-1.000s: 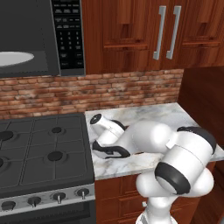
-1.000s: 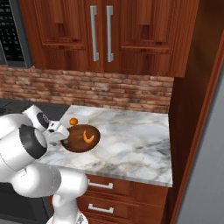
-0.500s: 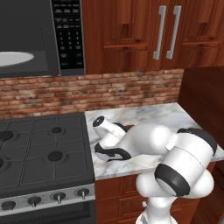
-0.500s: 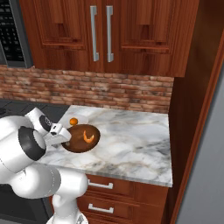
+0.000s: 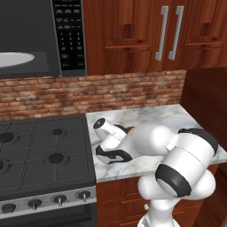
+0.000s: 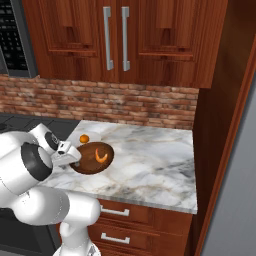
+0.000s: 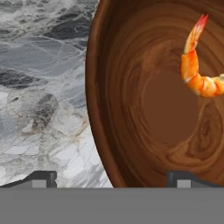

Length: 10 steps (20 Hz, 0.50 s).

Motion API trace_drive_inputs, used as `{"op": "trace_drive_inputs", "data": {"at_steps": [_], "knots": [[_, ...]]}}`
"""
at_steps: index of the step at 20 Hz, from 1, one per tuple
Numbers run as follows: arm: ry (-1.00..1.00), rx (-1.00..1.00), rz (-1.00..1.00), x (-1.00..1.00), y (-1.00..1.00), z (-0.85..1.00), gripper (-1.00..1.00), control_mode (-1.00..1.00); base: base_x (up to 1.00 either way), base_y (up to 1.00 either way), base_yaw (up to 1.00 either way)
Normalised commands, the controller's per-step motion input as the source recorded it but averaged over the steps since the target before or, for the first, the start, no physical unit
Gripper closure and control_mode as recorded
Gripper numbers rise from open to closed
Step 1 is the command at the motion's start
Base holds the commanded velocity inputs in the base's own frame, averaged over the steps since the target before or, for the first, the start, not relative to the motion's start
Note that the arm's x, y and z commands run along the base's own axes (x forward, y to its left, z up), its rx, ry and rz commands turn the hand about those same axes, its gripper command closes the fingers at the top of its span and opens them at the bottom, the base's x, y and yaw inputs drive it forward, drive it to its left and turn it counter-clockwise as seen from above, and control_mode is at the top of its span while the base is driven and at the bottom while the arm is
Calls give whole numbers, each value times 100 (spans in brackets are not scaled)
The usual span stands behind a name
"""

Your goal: Remove the tangerine from the bowl and place it on the small plate. Then place the bowl with only the shrimp in the microwave, close the door, and press the start button to microwave the shrimp.

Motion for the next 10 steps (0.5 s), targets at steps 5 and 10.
{"op": "trace_drive_inputs", "data": {"at_steps": [5, 10], "knots": [[0, 0, 0, 23, -32, 0, -100, -100, 0, 0, 0], [0, 0, 0, 19, -23, -1, -100, -100, 0, 0, 0]]}}
